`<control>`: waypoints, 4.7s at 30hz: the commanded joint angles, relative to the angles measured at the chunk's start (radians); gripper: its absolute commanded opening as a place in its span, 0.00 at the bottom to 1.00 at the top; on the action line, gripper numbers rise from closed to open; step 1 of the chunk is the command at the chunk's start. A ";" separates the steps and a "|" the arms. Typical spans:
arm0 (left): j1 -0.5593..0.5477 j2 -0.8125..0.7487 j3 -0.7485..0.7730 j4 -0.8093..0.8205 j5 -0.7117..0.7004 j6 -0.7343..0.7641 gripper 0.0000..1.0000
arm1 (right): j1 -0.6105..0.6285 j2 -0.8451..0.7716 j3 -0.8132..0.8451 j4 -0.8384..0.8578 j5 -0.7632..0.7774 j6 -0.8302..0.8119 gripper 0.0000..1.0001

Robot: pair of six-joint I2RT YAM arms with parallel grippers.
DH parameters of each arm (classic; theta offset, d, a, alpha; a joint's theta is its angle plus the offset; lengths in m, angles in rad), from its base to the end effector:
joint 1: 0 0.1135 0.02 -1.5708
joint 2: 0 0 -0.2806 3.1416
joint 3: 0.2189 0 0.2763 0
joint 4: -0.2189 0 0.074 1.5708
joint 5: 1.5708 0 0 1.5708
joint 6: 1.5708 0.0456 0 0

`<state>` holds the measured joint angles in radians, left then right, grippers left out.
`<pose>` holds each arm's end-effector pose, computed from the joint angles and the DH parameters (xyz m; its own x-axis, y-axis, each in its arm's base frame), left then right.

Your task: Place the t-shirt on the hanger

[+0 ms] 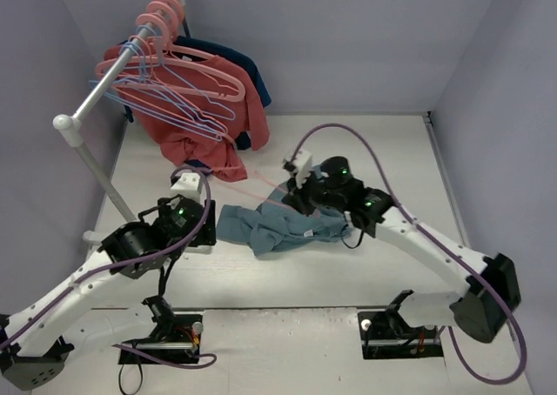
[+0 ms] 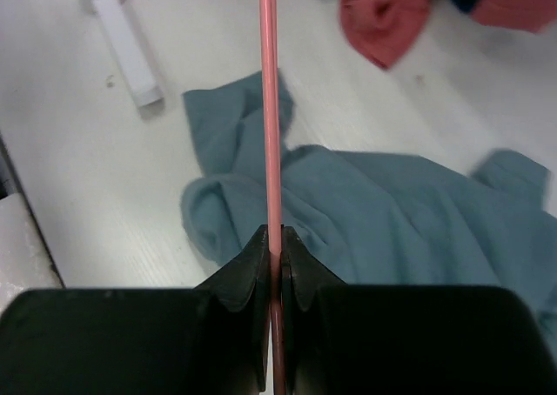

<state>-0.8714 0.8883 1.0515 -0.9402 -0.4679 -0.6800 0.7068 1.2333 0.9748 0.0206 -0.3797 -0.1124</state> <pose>0.1324 -0.1254 0.3538 -0.6502 -0.0988 -0.7533 0.0863 0.9755 -0.2025 0.2295 0.2182 0.3399 -0.0797 -0.2050 -0.9755 -0.8916 0.4522 -0.0222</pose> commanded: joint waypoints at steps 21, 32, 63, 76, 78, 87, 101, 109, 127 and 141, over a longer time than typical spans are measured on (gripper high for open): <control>-0.064 0.752 0.430 0.202 0.279 -0.107 0.64 | -0.109 -0.461 -0.158 -0.234 0.761 0.342 0.00; -0.089 0.956 0.543 0.104 0.111 -0.114 0.62 | -0.113 -0.461 -0.136 -0.228 0.800 0.346 0.00; -0.011 0.894 0.784 -0.061 -0.188 0.116 0.00 | -0.117 -0.561 -0.112 -0.228 0.504 0.155 0.00; 0.155 0.782 0.886 -0.001 -0.175 0.484 0.00 | -0.077 -0.664 -0.044 -0.230 0.088 0.068 0.00; 0.159 0.777 0.912 -0.003 -0.159 0.506 0.00 | -0.076 -0.664 -0.020 -0.231 0.016 0.061 0.00; 0.167 0.711 0.874 -0.002 -0.088 0.555 0.00 | -0.073 -0.646 -0.054 -0.231 -0.085 0.083 0.00; 0.267 0.529 0.657 0.006 -0.042 0.535 0.00 | -0.072 -0.590 -0.106 -0.230 -0.109 0.110 0.00; 0.272 0.474 0.596 0.035 0.078 0.565 0.00 | -0.072 -0.535 -0.068 -0.226 -0.151 0.100 0.00; 0.339 0.583 0.638 0.043 -0.011 0.539 0.00 | -0.072 -0.528 -0.041 -0.228 -0.156 0.108 0.00; 0.335 0.534 0.623 0.112 0.173 0.593 0.00 | -0.072 -0.464 -0.025 -0.226 -0.204 0.069 0.00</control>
<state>-0.5346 1.4893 1.6455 -0.9023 -0.3585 -0.1239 0.6300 0.7419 0.8924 -0.2806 -0.5490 -0.0201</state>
